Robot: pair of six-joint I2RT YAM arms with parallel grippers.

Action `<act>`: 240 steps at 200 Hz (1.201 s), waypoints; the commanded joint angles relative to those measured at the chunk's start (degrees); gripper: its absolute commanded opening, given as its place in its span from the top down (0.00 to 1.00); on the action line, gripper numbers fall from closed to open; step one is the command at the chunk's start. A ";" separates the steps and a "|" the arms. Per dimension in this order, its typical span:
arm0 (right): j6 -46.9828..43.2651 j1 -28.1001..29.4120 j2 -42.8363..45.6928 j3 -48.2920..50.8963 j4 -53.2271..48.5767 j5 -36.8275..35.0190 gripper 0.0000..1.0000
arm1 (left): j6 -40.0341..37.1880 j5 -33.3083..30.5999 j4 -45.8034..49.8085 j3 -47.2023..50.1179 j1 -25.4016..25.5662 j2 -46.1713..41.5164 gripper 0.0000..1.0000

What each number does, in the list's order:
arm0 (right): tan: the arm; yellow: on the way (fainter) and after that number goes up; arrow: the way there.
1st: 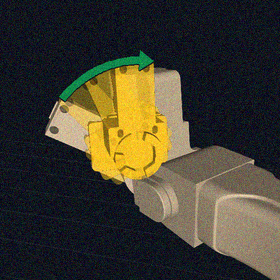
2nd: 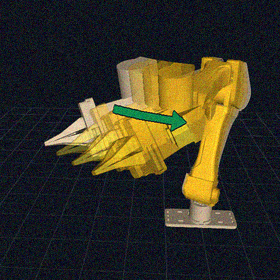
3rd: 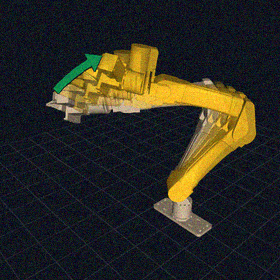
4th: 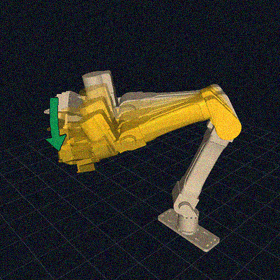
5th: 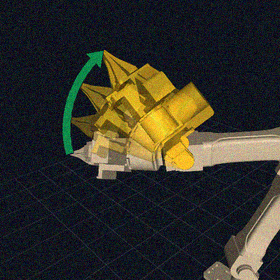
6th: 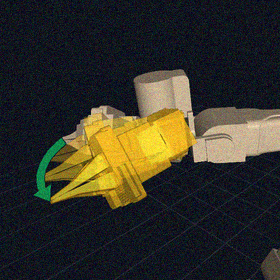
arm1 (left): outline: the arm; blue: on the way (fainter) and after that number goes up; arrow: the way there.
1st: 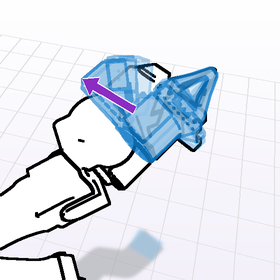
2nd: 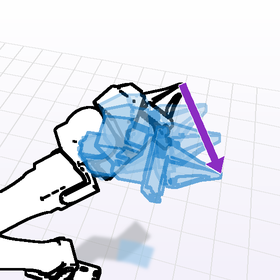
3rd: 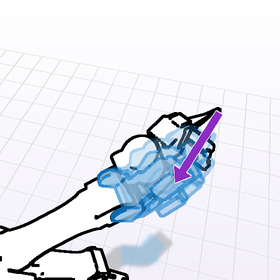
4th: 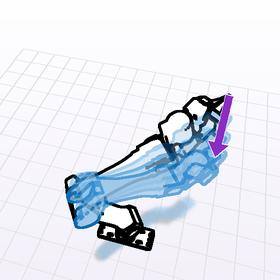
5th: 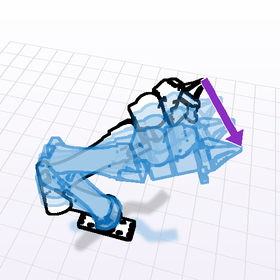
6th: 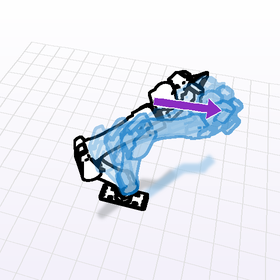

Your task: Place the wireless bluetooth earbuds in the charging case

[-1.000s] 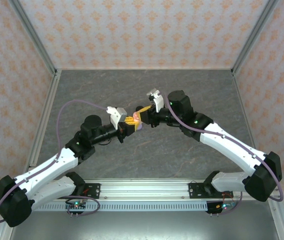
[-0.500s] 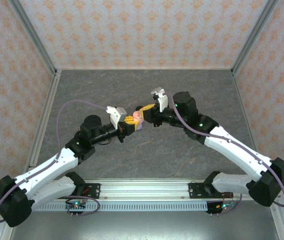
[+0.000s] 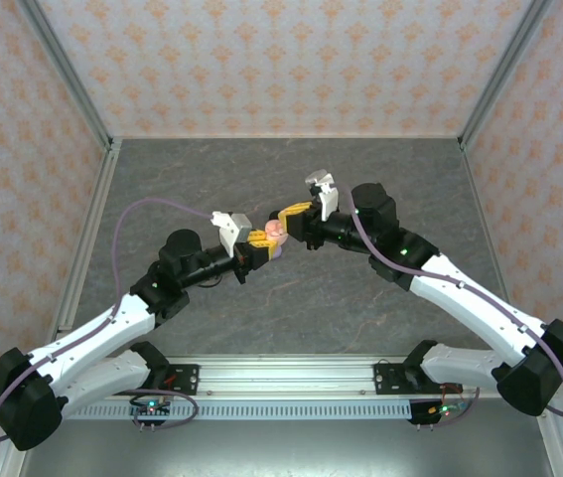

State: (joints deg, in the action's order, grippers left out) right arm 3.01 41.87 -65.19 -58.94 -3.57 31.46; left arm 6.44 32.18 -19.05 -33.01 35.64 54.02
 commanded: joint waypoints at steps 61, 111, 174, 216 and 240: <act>1.03 1.20 -1.04 1.37 3.88 2.30 0.82 | 1.01 -0.81 -3.45 -1.61 0.49 -0.23 1.00; 0.69 1.70 -1.79 1.46 3.81 1.81 0.82 | 1.25 -0.85 -3.80 -1.52 0.47 -0.23 1.00; -0.54 2.65 -3.29 1.18 2.88 0.32 0.82 | 1.80 -0.97 -4.57 -1.39 0.48 -0.14 1.00; -0.98 2.78 -3.86 1.35 2.52 -1.52 0.82 | 2.02 -0.92 -4.82 -1.35 0.62 0.03 1.00; -1.09 2.78 -3.84 1.35 2.43 -2.07 0.82 | 2.07 -1.07 -4.86 -1.44 0.58 0.17 1.00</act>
State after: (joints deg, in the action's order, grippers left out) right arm 2.90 44.23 -68.79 -58.00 -1.43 31.03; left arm 7.99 31.48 -20.03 -33.01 35.64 54.43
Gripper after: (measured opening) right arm 0.182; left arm 0.156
